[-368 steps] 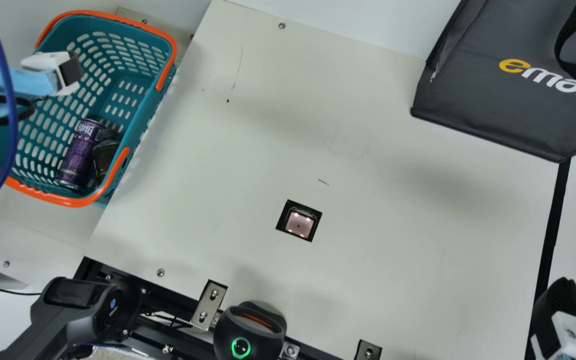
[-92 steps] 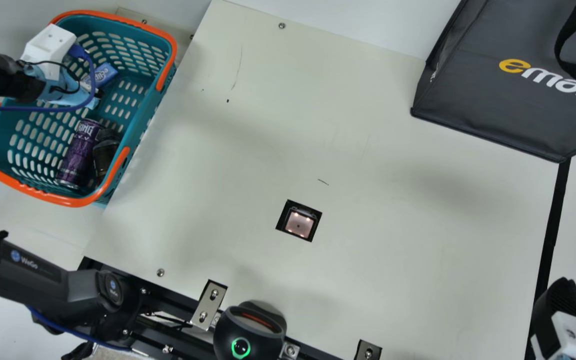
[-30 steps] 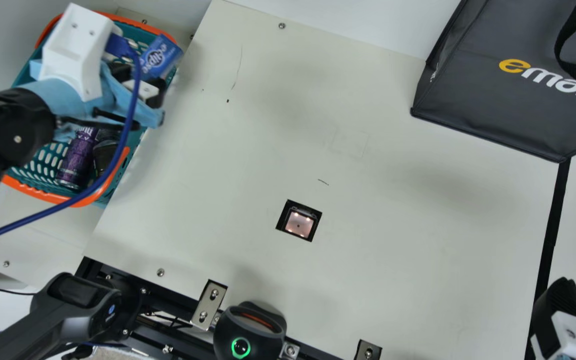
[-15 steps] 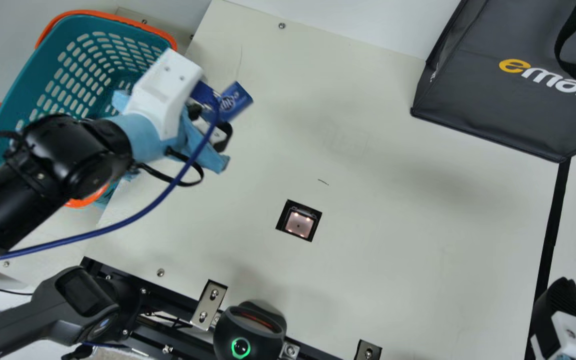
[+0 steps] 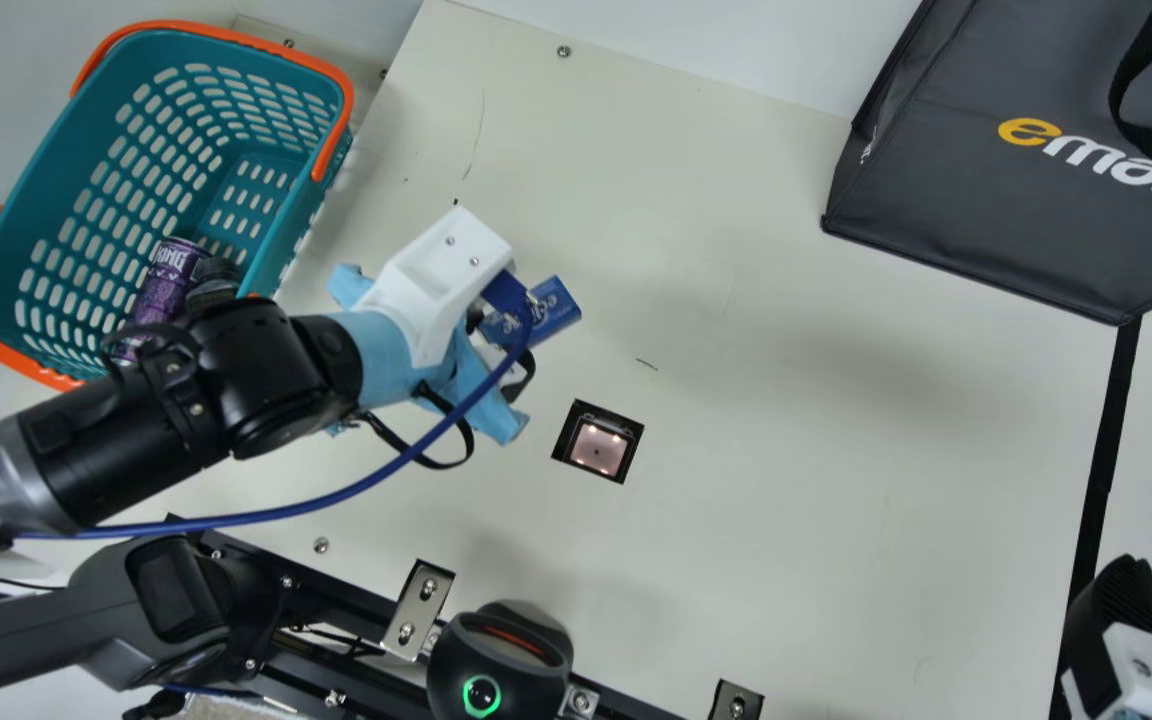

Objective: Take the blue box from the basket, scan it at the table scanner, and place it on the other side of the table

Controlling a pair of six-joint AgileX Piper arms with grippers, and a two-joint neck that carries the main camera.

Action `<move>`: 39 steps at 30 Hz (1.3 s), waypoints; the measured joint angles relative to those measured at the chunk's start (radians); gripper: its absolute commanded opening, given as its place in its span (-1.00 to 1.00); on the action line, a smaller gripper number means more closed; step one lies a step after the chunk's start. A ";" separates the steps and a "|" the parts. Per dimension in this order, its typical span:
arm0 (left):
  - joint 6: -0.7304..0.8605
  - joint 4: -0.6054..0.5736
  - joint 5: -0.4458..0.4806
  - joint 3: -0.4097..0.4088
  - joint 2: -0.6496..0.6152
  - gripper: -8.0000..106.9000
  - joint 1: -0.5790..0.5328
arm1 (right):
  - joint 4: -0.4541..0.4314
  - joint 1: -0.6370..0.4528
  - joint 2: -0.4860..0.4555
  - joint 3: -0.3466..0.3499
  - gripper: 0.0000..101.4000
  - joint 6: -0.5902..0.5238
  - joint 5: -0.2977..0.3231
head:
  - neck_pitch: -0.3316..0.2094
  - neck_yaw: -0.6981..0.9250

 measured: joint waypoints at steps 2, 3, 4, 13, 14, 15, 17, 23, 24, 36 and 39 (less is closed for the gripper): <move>0.000 -0.009 0.002 0.010 0.002 -1.00 -0.014 | 0.000 0.000 0.000 0.000 0.87 0.000 0.000 | 0.000 0.000; 0.000 -0.011 0.002 0.016 0.002 -1.00 -0.021 | 0.000 0.000 0.000 0.000 0.87 0.000 0.000 | 0.000 0.000; 0.002 -0.015 0.004 0.021 0.002 -1.00 -0.029 | 0.000 0.000 0.000 0.000 0.87 0.000 0.000 | 0.000 -0.002; -0.009 -0.033 0.004 0.062 0.002 -1.00 -0.093 | 0.000 0.000 0.000 0.000 0.87 0.000 0.000 | 0.000 0.000; -0.009 -0.033 0.002 0.067 0.002 -1.00 -0.099 | 0.000 0.000 0.000 0.000 0.87 0.000 0.000 | 0.000 0.000; -0.011 -0.036 0.002 0.071 0.002 -1.00 -0.107 | 0.000 0.000 0.000 0.000 0.87 0.000 0.000 | 0.000 0.000; -0.011 -0.042 -0.003 0.077 0.006 -1.00 -0.123 | 0.000 0.000 0.000 0.000 0.87 0.000 0.000 | 0.000 0.000; 0.007 -0.063 -0.009 0.089 0.028 -1.00 -0.164 | 0.000 0.000 0.000 0.000 0.87 0.000 0.000 | 0.000 0.000; 0.014 -0.068 -0.012 0.089 0.033 -1.00 -0.169 | 0.000 0.000 0.000 0.000 0.87 0.000 0.000 | 0.000 0.000; -0.014 -0.067 -0.057 0.091 0.118 -1.00 -0.202 | 0.000 0.000 0.000 0.000 0.87 0.000 0.000 | 0.000 0.000; -0.045 -0.061 -0.067 0.090 0.139 -1.00 -0.214 | 0.000 0.000 0.000 0.000 0.87 0.000 0.000 | 0.000 0.000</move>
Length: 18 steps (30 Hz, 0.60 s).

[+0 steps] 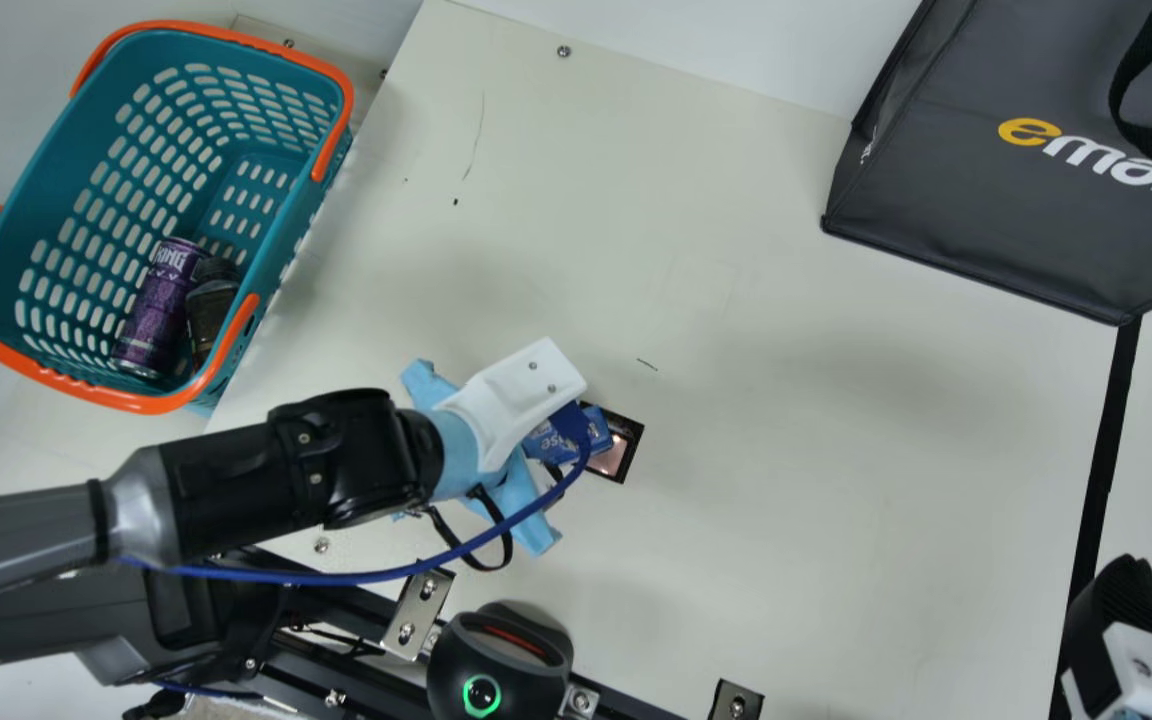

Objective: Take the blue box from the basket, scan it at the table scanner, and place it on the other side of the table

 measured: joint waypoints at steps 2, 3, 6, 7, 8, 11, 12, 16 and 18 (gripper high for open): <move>-0.025 0.005 -0.009 -0.002 0.014 -1.00 -0.010 | 0.000 0.000 0.000 0.000 0.87 0.000 0.000 | 0.000 0.000; -0.035 0.008 -0.012 -0.004 0.021 -1.00 -0.012 | 0.000 0.000 0.000 0.000 0.87 0.000 0.000 | 0.000 0.000; -0.074 0.017 -0.025 -0.007 0.039 -1.00 -0.025 | 0.000 0.000 0.000 0.000 0.87 0.000 0.000 | 0.000 0.000; -0.090 0.023 -0.028 -0.008 0.044 -1.00 -0.029 | 0.000 0.000 0.000 0.000 0.87 0.000 0.000 | 0.000 0.000; -0.105 0.028 -0.032 -0.008 0.051 -1.00 -0.034 | 0.000 0.000 0.000 0.000 0.87 0.000 0.000 | 0.000 0.000; -0.147 0.040 -0.042 -0.012 0.067 -1.00 -0.050 | 0.000 0.000 0.000 0.000 0.87 0.000 0.000 | 0.000 0.000; -0.160 0.043 -0.046 -0.012 0.072 -1.00 -0.053 | 0.000 0.000 0.000 0.000 0.87 0.000 0.000 | 0.000 0.000; -0.220 0.062 -0.057 -0.018 0.092 -1.00 -0.073 | 0.000 0.000 0.000 0.000 0.87 0.000 0.000 | 0.000 0.000; -0.246 0.072 -0.061 -0.019 0.101 -1.00 -0.081 | 0.000 0.000 0.000 0.000 0.87 0.000 0.000 | 0.000 -0.002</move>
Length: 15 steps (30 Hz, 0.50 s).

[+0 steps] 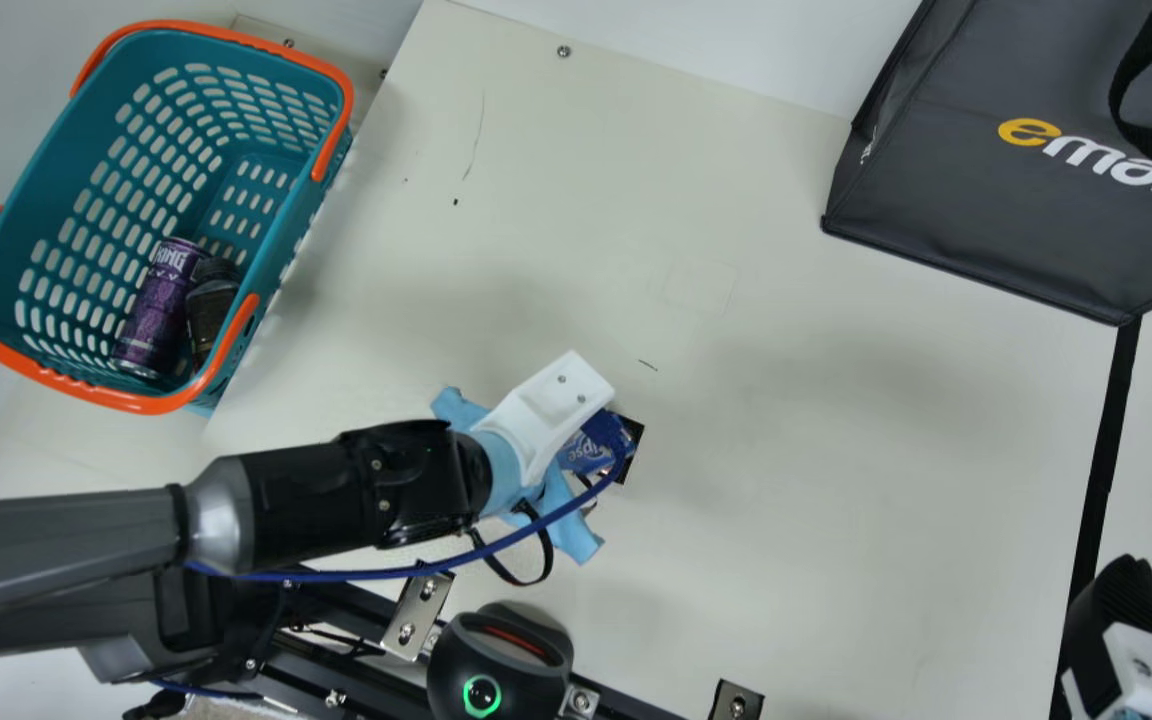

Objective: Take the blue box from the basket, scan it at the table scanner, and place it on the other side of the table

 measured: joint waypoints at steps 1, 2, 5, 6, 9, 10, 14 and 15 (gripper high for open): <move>-0.013 0.005 -0.002 0.000 0.005 -1.00 -0.004 | 0.000 0.000 0.000 0.000 0.87 0.000 0.000 | 0.000 0.002; -0.027 0.009 -0.004 -0.002 0.010 -1.00 -0.009 | 0.000 0.000 0.000 0.000 0.87 0.000 0.000 | 0.000 0.000; -0.059 0.021 -0.013 -0.004 0.021 -1.00 -0.018 | 0.000 0.000 0.000 0.000 0.87 0.000 0.000 | 0.000 0.002; -0.069 0.023 -0.014 -0.004 0.023 -1.00 -0.018 | 0.000 0.000 0.000 0.000 0.87 0.000 0.000 | 0.000 0.002; -0.095 0.034 -0.018 -0.006 0.031 -1.00 -0.026 | 0.000 0.000 0.000 0.000 0.87 0.000 0.000 | 0.000 0.002; -0.101 0.039 -0.018 -0.006 0.035 -1.00 -0.027 | 0.000 0.000 0.000 0.000 0.87 0.000 0.000 | 0.000 0.002; -0.117 0.043 -0.029 -0.015 0.042 -1.00 -0.035 | 0.000 0.000 0.000 0.000 0.87 0.000 0.000 | 0.000 0.002; -0.120 0.045 -0.032 -0.017 0.046 -1.00 -0.035 | 0.000 0.000 0.000 0.000 0.87 0.000 0.000 | 0.000 0.002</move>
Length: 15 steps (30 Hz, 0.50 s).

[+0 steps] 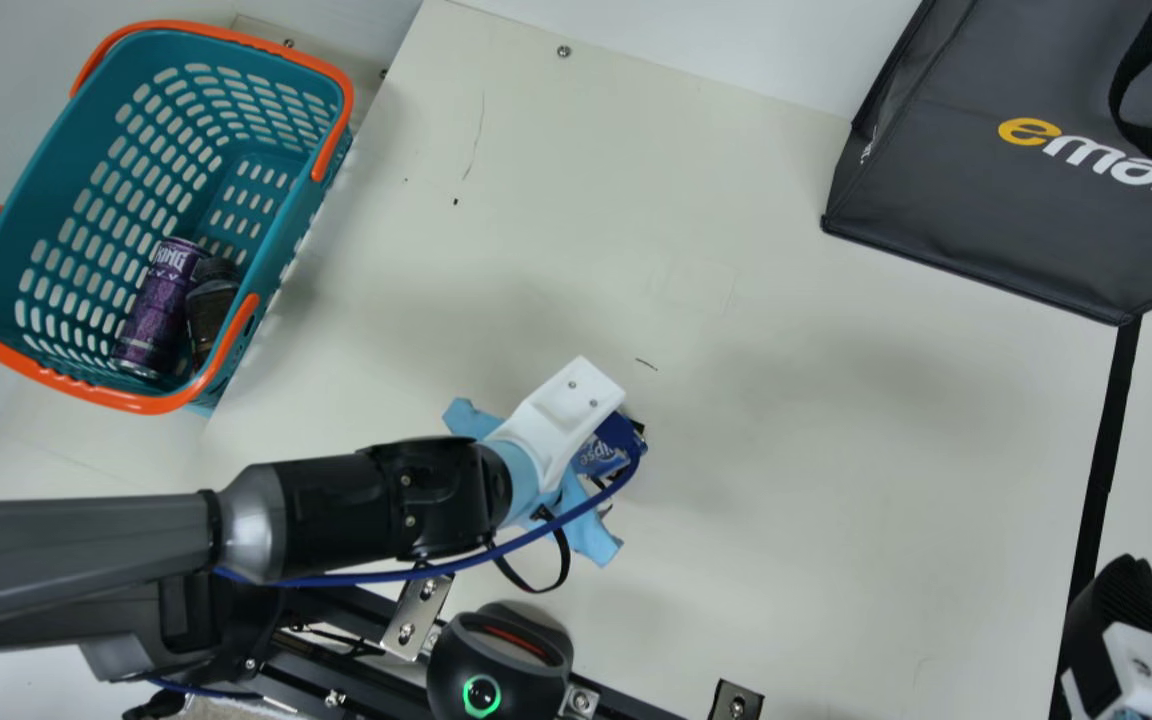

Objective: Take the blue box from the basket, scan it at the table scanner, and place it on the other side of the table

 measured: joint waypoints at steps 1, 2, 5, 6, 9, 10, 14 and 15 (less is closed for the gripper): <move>-0.003 0.000 0.000 -0.007 0.002 -1.00 -0.002 | 0.000 0.000 0.000 0.000 0.87 0.000 0.000 | 0.000 0.000; -0.005 0.003 -0.004 -0.014 0.005 -1.00 -0.004 | 0.000 0.000 0.000 0.000 0.87 0.000 0.000 | 0.000 -0.002; -0.007 0.007 -0.008 -0.037 0.018 -1.00 -0.006 | 0.000 0.000 0.000 0.000 0.87 0.000 0.000 | 0.000 0.000; -0.009 0.010 -0.012 -0.047 0.024 -1.00 -0.008 | 0.000 0.000 0.000 0.000 0.87 0.000 0.000 | 0.000 0.000; -0.009 0.015 -0.016 -0.077 0.047 -1.00 -0.014 | 0.000 0.000 0.000 0.000 0.87 0.000 0.000 | 0.000 0.000; -0.009 0.015 -0.016 -0.088 0.056 -1.00 -0.018 | 0.000 0.000 0.000 0.000 0.87 0.000 0.000 | 0.000 0.000; -0.013 0.022 -0.021 -0.132 0.088 -1.00 -0.029 | 0.000 0.000 0.000 0.000 0.87 0.000 0.000 | 0.000 0.000; -0.012 0.022 -0.024 -0.145 0.098 -1.00 -0.031 | 0.000 0.000 0.000 0.000 0.87 0.000 0.000 | 0.000 0.000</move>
